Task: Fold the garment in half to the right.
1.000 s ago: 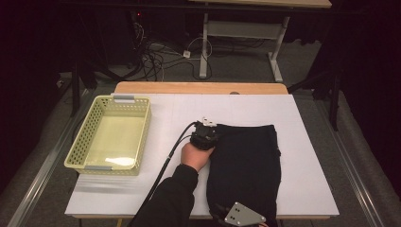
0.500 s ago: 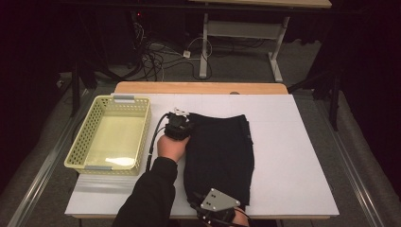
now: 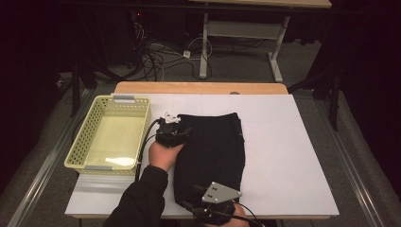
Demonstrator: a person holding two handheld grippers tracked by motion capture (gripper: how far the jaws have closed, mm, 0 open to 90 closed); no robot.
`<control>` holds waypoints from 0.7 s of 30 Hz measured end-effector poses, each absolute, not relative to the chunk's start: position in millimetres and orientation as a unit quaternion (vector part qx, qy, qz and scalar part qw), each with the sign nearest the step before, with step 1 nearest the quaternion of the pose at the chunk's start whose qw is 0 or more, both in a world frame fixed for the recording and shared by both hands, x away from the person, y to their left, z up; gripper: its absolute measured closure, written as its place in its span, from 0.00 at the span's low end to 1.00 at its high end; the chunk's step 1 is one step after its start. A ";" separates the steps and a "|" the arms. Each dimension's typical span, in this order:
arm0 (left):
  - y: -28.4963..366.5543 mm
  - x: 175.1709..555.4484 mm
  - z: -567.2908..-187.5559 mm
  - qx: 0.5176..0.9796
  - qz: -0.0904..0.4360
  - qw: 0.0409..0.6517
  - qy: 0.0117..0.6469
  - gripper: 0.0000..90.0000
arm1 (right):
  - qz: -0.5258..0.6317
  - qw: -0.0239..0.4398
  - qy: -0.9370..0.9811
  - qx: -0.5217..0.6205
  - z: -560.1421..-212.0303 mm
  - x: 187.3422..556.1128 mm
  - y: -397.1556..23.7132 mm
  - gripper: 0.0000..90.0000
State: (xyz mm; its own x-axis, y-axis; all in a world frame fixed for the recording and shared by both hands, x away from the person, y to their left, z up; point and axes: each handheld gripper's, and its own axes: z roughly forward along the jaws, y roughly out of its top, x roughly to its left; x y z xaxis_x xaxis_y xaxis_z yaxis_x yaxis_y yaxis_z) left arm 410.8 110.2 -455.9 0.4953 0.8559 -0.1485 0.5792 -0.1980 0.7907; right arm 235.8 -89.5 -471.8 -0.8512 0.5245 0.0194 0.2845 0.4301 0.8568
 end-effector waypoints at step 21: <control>142.8 275.8 -483.5 0.766 0.130 0.470 0.419 0.46 | 0.455 0.186 0.812 0.313 -469.5 219.9 -195.6 0.42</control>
State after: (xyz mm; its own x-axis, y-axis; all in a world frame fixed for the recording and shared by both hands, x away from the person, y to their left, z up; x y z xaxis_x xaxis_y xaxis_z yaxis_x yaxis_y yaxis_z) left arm 275.8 142.8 -483.5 0.6146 0.7642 -0.1955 0.5205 -0.2067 0.8285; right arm 219.9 -195.6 -469.5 -0.7348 0.6781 -0.0166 0.3397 0.3891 0.8563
